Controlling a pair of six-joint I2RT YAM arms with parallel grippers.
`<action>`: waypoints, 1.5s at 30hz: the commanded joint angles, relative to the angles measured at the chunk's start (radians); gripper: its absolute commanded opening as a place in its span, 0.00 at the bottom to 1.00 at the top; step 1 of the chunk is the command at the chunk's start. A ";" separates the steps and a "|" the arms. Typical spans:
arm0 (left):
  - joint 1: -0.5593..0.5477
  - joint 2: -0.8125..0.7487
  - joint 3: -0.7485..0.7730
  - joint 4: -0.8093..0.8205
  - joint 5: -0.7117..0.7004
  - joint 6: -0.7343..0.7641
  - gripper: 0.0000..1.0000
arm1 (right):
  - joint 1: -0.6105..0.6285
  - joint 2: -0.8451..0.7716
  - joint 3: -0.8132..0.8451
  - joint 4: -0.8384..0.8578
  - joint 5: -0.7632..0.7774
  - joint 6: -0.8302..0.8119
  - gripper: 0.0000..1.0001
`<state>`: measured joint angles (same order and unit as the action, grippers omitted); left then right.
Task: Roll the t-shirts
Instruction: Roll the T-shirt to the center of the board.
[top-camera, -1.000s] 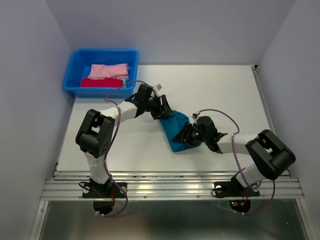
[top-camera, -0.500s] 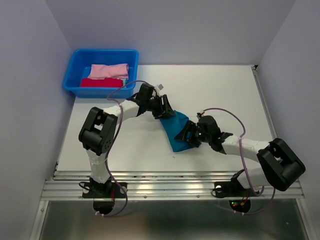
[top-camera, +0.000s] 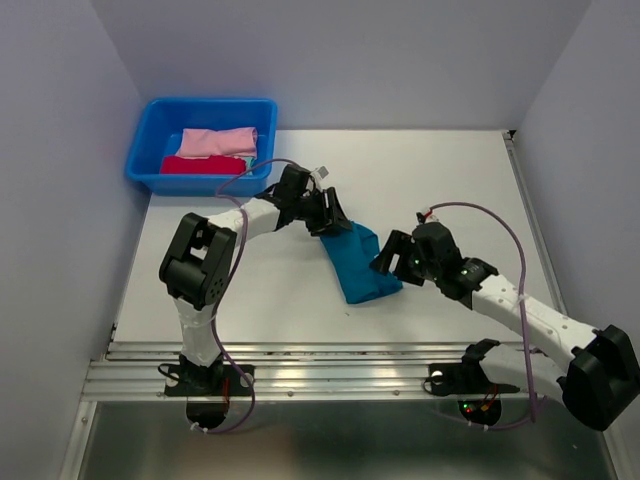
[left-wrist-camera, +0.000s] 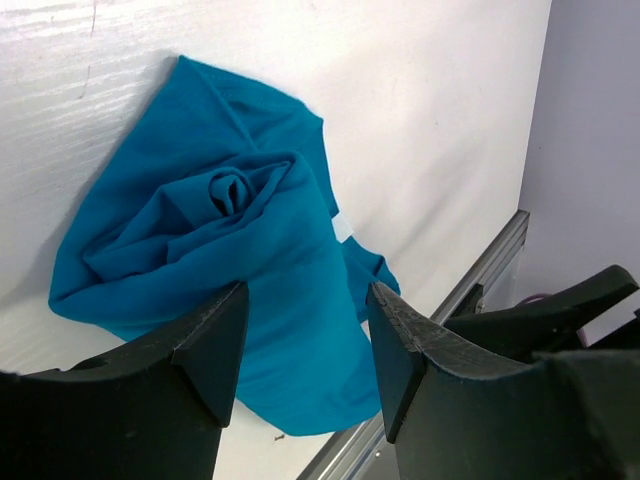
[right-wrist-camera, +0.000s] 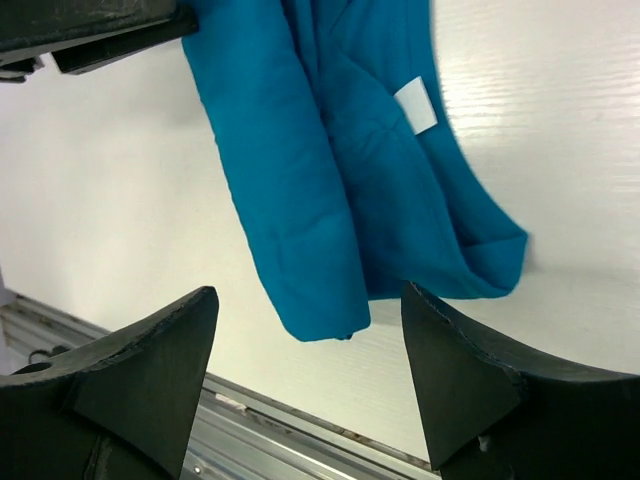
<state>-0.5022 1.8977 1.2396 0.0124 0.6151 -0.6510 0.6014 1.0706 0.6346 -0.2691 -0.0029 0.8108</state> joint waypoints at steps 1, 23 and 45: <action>-0.001 -0.018 0.081 -0.009 -0.005 0.027 0.61 | -0.008 -0.014 0.109 -0.165 0.136 -0.076 0.79; -0.001 -0.034 0.092 -0.074 -0.031 0.062 0.49 | 0.118 0.275 0.244 -0.071 0.130 -0.053 0.19; 0.117 -0.093 0.126 -0.141 -0.097 0.108 0.52 | 0.176 0.301 0.381 -0.216 0.325 -0.148 0.30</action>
<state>-0.4343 1.9614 1.3216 -0.1074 0.5392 -0.5850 0.7589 1.4456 0.9558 -0.4286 0.2306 0.6857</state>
